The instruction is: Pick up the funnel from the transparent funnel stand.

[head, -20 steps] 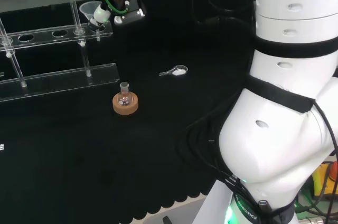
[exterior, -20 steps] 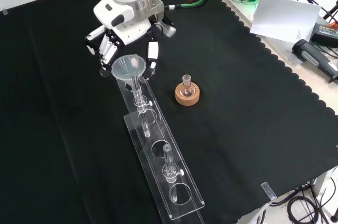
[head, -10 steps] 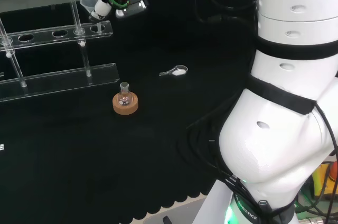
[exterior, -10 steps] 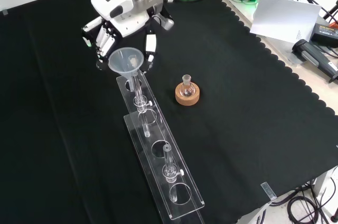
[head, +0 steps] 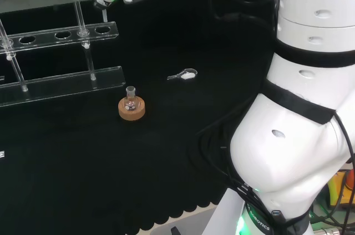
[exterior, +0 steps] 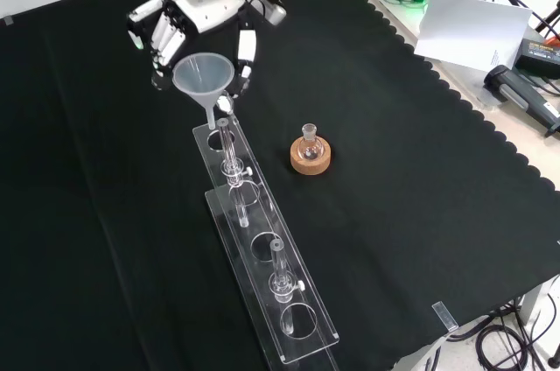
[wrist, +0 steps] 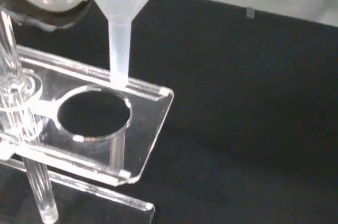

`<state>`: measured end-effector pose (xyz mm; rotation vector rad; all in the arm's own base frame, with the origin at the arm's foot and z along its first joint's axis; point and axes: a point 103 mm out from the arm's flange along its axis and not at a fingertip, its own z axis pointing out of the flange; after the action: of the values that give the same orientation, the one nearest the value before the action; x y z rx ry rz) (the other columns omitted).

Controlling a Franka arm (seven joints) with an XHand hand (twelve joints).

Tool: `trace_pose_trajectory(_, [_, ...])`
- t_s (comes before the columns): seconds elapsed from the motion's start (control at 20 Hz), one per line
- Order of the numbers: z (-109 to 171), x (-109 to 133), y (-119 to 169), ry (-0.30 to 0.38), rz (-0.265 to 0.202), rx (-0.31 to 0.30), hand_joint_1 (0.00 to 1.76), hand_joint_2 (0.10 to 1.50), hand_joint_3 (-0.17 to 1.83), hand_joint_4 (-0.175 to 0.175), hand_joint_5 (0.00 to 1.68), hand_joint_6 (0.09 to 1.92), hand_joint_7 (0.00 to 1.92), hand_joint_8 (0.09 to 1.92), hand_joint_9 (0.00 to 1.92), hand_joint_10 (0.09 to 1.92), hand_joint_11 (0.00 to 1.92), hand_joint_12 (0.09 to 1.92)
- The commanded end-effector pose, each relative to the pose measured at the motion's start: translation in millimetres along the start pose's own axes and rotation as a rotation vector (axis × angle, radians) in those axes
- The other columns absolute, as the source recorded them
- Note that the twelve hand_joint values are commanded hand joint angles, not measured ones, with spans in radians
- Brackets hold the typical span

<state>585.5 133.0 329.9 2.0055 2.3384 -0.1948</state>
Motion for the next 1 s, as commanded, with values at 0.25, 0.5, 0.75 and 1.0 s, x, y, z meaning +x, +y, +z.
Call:
trace_pose_trajectory(0.25, [-11.9,-5.8,-2.7,-0.02,0.002,-0.007,0.93,0.63,0.76,0.047,0.82,0.66,1.06,0.75,0.86,0.45,0.0,1.52])
trace_pose_trajectory(0.5, [-9.3,-6.2,-7.0,-0.012,0.014,-0.009,0.93,0.63,0.76,0.048,0.82,0.66,1.07,0.75,0.86,0.45,0.0,1.52])
trace_pose_trajectory(0.75, [-8.1,-3.4,-9.1,-0.013,0.015,-0.008,0.93,0.63,0.76,0.049,0.82,0.67,1.08,0.75,0.86,0.45,0.0,1.52])
trace_pose_trajectory(1.0, [-9.7,1.2,-10.8,-0.007,0.017,-0.014,0.93,0.63,0.76,0.049,0.82,0.67,1.08,0.75,0.86,0.44,0.0,1.51])
